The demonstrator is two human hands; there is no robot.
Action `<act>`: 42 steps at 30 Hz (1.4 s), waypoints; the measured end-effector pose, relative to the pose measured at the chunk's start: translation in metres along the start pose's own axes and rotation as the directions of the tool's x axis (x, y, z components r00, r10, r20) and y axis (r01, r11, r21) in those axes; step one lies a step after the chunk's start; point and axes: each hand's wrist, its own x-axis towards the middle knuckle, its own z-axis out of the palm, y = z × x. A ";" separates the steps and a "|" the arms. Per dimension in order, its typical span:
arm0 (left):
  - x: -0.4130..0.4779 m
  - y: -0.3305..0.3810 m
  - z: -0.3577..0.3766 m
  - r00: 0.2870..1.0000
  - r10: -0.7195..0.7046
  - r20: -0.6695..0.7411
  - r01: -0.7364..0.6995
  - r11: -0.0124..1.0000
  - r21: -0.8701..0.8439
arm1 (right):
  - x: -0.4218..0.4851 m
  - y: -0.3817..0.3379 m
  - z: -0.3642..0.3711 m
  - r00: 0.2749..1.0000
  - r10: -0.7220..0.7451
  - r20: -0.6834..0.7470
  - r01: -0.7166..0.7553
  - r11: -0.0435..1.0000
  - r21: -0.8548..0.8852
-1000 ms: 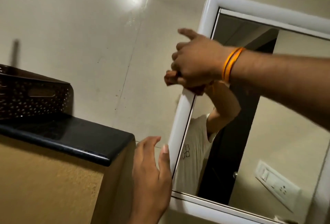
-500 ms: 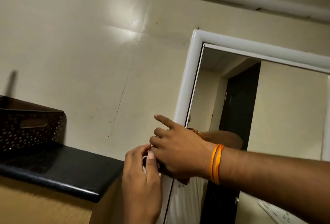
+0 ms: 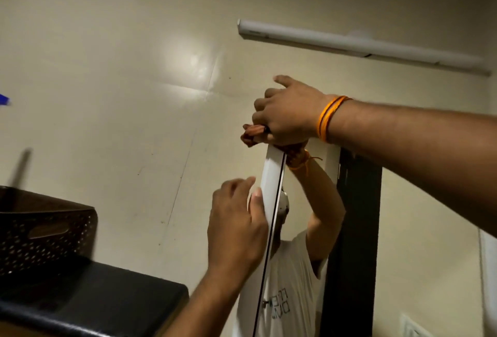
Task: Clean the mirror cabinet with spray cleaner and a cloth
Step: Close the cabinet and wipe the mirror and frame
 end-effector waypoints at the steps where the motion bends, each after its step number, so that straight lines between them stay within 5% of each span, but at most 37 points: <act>1: 0.012 0.003 0.000 0.999 0.036 -0.003 -0.036 0.999 0.033 | 0.003 0.008 0.001 1.000 0.026 -0.013 -0.026 1.000 -0.002; 9: 0.064 0.027 -0.004 0.987 0.159 -0.025 -0.153 0.975 0.163 | 0.026 0.049 0.008 0.970 0.243 -0.009 -0.238 0.957 0.168; 12: 0.076 0.037 -0.005 0.981 0.193 -0.014 -0.187 0.964 0.189 | 0.028 0.057 0.017 0.928 0.364 0.076 -0.361 0.833 0.420; 19: 0.109 0.057 0.002 0.930 0.355 0.093 -0.367 0.883 0.292 | 0.008 0.072 0.034 0.902 0.391 0.185 -0.377 0.501 0.779; 37: 0.072 0.108 0.072 0.849 0.515 0.114 -0.524 0.796 0.303 | -0.152 0.131 0.106 0.790 0.476 0.386 -0.575 0.359 0.735; 42: 0.067 0.121 0.085 0.813 0.567 0.132 -0.575 0.749 0.329 | -0.104 0.111 0.088 0.857 0.430 0.282 -0.451 0.366 0.814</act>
